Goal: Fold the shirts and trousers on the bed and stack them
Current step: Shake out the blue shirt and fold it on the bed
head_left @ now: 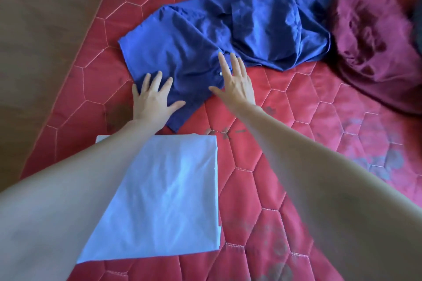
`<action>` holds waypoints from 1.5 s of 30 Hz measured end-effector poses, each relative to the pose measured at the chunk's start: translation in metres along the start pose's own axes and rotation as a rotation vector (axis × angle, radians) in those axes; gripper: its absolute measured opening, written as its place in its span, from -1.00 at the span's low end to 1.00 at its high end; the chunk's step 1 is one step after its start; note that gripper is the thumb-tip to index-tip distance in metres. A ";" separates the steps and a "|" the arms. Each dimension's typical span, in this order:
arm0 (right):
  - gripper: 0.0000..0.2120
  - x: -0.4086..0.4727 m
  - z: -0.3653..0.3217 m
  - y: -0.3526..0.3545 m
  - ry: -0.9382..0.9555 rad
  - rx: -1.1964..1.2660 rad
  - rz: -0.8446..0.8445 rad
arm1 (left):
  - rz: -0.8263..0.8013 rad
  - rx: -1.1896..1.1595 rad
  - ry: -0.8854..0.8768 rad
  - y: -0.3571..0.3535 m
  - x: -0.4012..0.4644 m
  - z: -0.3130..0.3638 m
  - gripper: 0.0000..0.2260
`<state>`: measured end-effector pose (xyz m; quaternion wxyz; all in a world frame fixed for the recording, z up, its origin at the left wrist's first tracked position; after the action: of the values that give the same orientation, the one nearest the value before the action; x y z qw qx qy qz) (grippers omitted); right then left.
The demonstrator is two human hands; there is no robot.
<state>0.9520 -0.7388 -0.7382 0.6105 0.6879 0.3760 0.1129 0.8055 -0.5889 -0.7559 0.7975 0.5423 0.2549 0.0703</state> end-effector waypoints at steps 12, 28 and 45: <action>-0.79 0.020 -0.014 0.011 0.004 0.029 0.063 | 0.278 -0.227 -0.034 0.013 -0.011 0.023 -0.88; -0.94 -0.201 0.050 0.230 0.038 0.525 0.508 | 0.536 -0.263 -0.393 0.208 -0.147 0.185 -0.88; -0.94 -0.452 0.222 0.279 0.177 0.422 0.278 | 0.405 -0.295 -0.217 0.130 -0.343 0.422 -0.80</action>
<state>0.8812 -1.1946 -0.3938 0.3970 0.8325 0.3448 0.1746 0.7352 -1.0202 -0.4069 0.8602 0.4647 0.0410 0.2062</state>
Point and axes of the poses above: each hand's wrist, its own x-axis towards the middle knuckle, its own y-axis out of the back of the hand, z = x × y, the point moved 5 cm from there along x, towards the middle knuckle, and after that the axes turned 15 degrees about -z, right-handed, at the moved point
